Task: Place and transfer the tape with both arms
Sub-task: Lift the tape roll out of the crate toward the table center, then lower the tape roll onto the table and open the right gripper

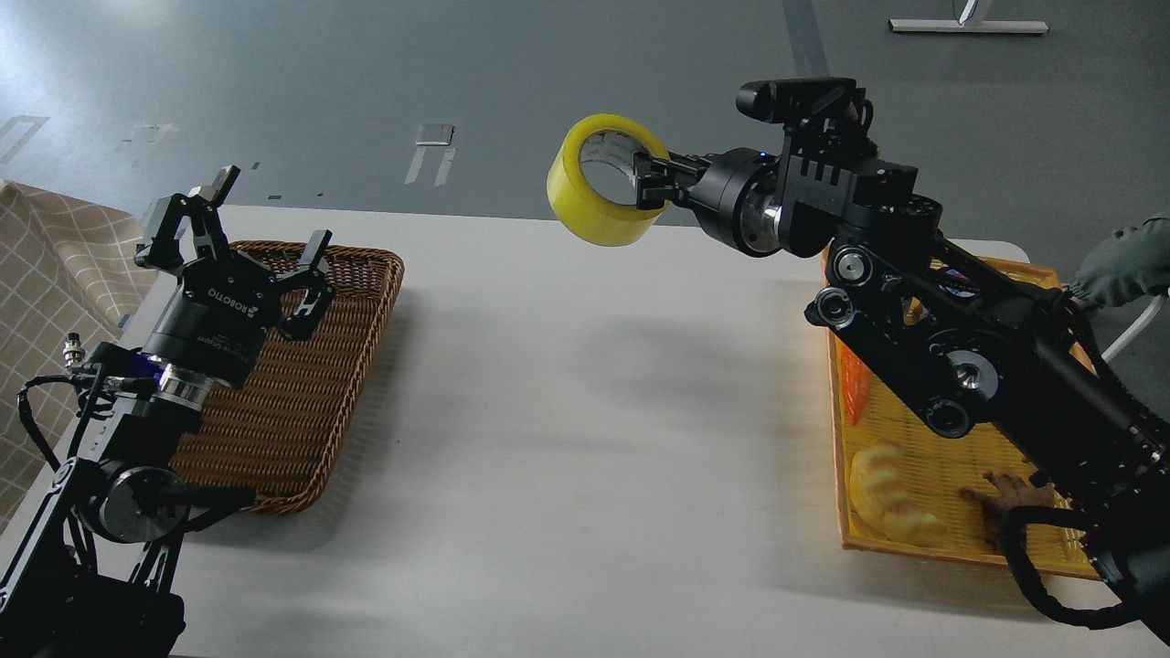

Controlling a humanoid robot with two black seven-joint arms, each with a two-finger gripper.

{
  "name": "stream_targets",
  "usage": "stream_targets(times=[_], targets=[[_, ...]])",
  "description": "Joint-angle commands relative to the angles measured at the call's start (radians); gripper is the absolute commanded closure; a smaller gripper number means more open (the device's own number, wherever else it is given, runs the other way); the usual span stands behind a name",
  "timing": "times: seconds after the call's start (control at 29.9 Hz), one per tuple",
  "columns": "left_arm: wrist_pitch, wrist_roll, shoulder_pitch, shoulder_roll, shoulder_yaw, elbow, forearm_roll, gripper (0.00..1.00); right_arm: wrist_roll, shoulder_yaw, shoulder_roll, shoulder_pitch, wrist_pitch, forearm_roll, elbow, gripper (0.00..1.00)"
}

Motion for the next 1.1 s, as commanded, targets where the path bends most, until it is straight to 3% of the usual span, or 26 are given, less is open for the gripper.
stream_targets(times=[0.0,0.13,0.33,1.07], targets=[[0.0,0.0,0.0,0.0,0.0,0.0,-0.002,0.0,-0.003,-0.077,0.033,-0.003,0.0,-0.011,-0.018,0.73],[0.0,0.0,0.0,0.0,0.0,0.0,-0.002,0.0,-0.026,-0.151,0.034,-0.003,0.0,-0.029,-0.012,0.7],[0.0,0.0,0.0,0.0,-0.012,0.0,-0.002,0.0,-0.032,-0.192,0.041,-0.022,0.0,-0.061,-0.019,0.73],[0.0,0.0,0.009,0.0,-0.035,0.0,-0.002,0.0,-0.063,-0.191,0.087,-0.22,0.0,-0.143,-0.061,0.75]])
